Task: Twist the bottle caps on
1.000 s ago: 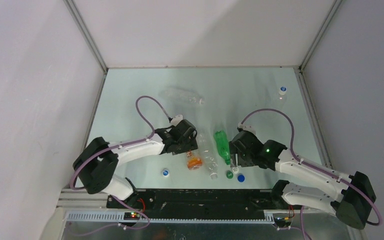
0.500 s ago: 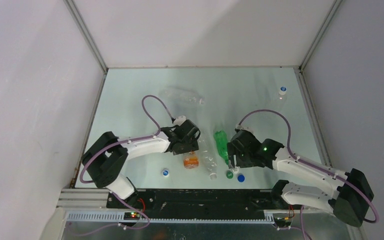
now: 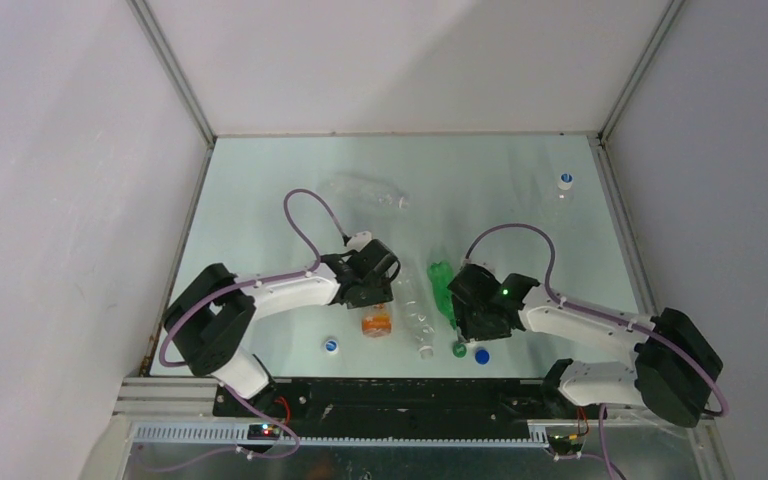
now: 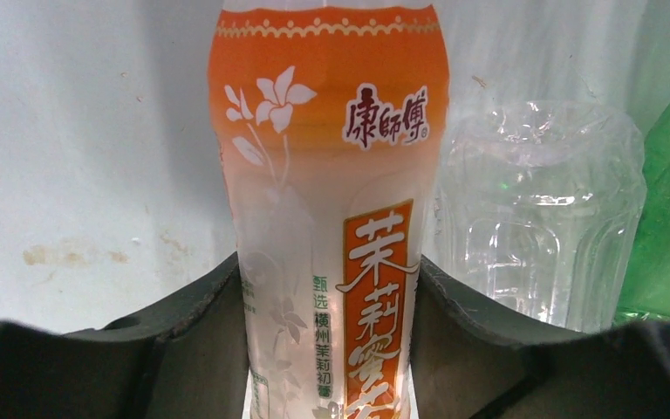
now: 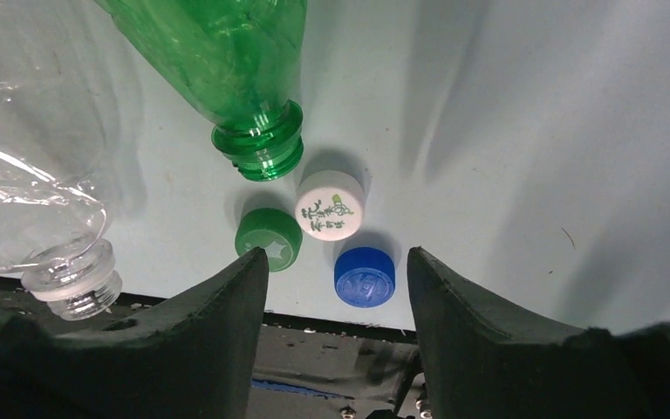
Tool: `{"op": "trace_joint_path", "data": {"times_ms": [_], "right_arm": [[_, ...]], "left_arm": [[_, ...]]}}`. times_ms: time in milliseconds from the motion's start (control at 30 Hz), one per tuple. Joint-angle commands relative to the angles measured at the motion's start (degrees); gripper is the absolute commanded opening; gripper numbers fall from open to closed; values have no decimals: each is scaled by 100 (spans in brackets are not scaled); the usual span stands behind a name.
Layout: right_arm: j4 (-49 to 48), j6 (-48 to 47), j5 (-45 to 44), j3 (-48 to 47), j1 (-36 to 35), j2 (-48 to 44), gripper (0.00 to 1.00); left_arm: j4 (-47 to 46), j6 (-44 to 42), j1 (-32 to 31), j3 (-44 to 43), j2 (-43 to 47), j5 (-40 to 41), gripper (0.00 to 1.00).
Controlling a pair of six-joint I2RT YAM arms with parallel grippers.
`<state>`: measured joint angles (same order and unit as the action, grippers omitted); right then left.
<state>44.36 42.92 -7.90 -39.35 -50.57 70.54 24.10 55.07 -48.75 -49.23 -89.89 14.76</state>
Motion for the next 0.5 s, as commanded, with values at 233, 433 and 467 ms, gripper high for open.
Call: {"op": "trace_joint_path", "data": {"times_ms": [233,433,467], "right_arm": [[-462,379,-339,-37,-34,501,53],[-550,592,-556,-37,-57,764,46],[-575,625,-564,-37,-58,788,45]], "left_arm": [[-303,-198,91,137,382,71,50],[-374,-224,138,166,360,4,49],[-381,-229,145,167,359,-14,49]]}}
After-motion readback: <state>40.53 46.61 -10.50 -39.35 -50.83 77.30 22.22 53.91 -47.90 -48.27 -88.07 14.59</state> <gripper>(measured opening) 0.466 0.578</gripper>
